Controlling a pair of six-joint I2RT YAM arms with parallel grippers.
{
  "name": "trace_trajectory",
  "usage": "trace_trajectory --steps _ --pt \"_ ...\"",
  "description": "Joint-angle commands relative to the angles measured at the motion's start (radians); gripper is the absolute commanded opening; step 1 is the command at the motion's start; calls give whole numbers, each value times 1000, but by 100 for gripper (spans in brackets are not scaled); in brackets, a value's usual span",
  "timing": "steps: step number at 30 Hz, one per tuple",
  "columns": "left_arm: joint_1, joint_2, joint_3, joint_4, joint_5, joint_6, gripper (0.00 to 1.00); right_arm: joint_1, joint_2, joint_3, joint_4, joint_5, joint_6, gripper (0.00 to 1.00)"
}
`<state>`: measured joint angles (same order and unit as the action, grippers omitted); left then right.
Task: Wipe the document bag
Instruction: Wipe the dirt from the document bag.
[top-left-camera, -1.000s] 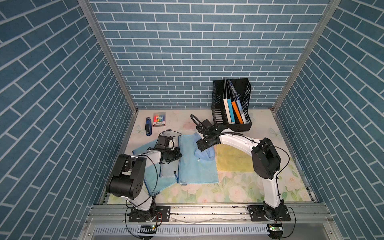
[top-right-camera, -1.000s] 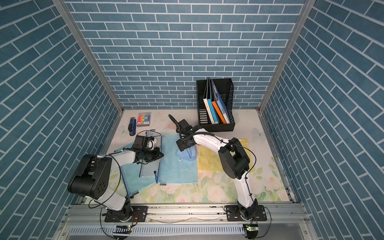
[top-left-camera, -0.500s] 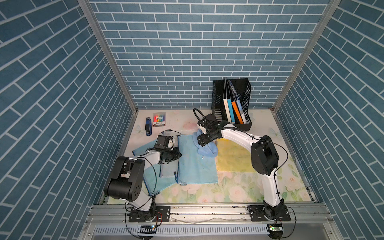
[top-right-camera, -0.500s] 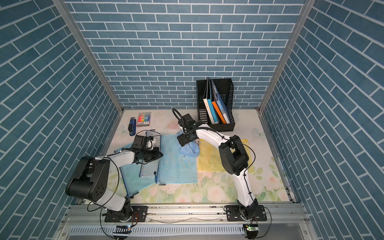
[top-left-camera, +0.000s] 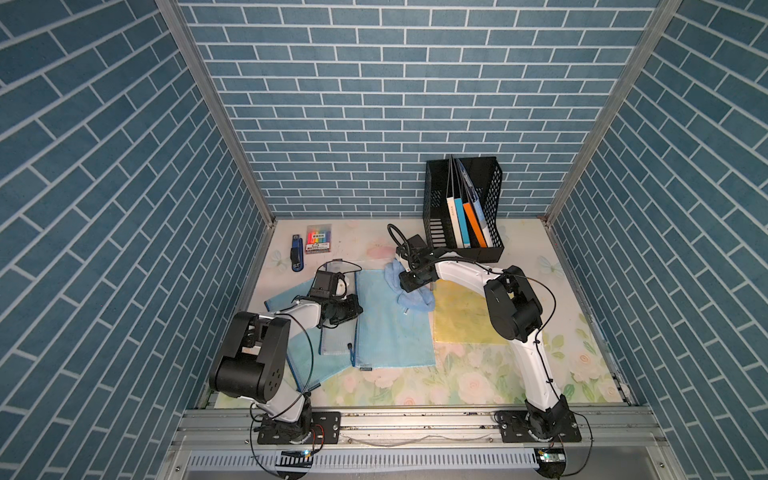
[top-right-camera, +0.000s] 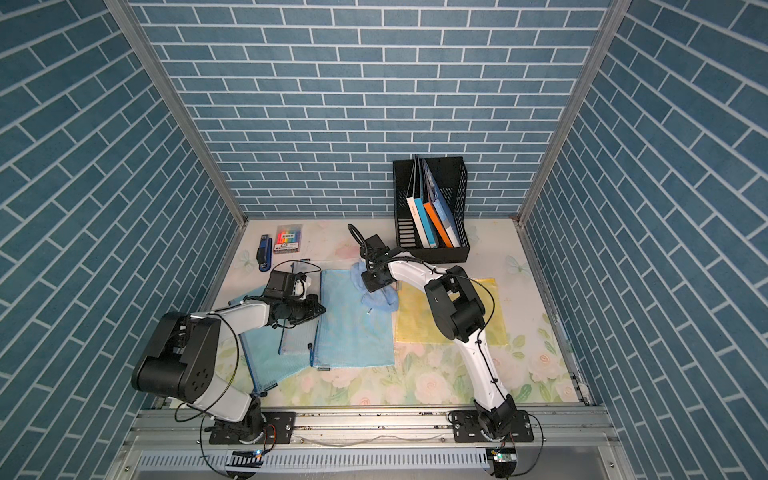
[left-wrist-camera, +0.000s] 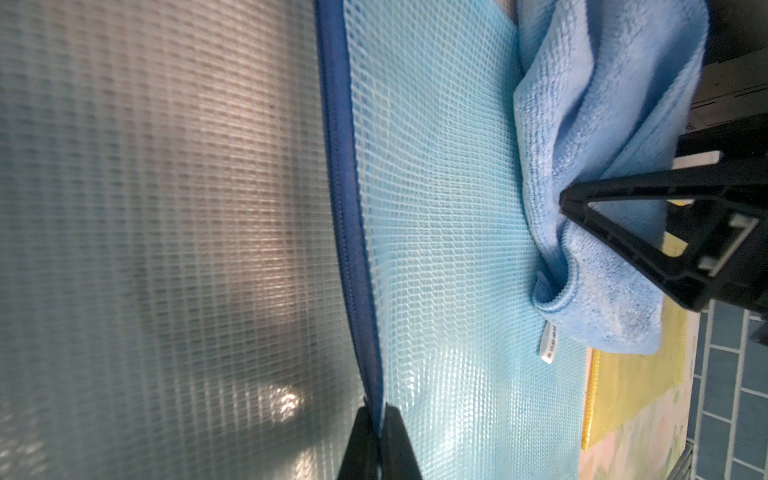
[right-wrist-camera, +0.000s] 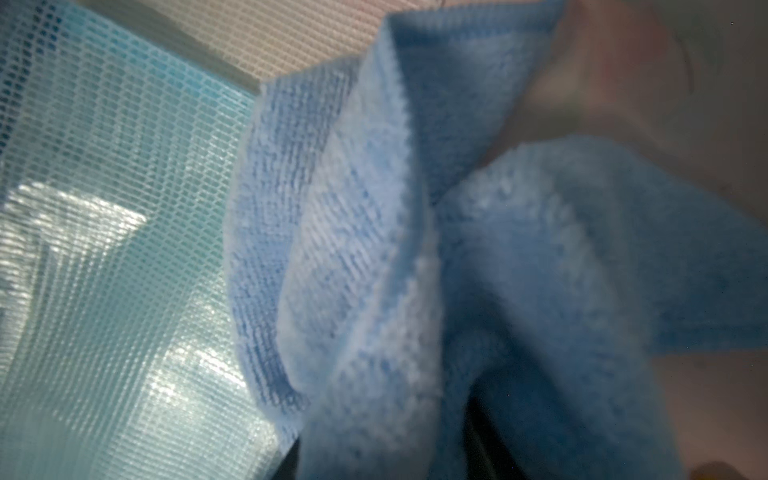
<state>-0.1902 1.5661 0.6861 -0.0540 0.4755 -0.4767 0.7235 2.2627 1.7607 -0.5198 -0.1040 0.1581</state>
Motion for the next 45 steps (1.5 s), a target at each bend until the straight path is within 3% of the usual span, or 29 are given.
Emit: trace_trajectory --steps 1,7,15,19,28,33,36,45 --pt "-5 2 -18 3 11 -3 0 41 -11 -3 -11 -92 1 32" --pt "-16 12 -32 32 26 -20 0 101 85 167 -23 -273 54 20" --pt "-20 0 -51 57 22 -41 0 160 218 361 -54 -342 98 16" --pt "-20 -14 -64 68 13 -52 0 132 228 348 -57 -262 170 8" --pt "-20 -47 -102 112 -15 -100 0 -38 68 134 -40 -91 167 8" --pt "-20 -48 -104 118 -14 -109 0 -75 54 118 -78 -66 135 8" --pt "-20 -46 -105 121 -15 -114 0 -49 60 123 -54 -119 131 8" --pt "-20 -44 -102 148 -14 -143 0 159 148 283 -36 -303 128 9"
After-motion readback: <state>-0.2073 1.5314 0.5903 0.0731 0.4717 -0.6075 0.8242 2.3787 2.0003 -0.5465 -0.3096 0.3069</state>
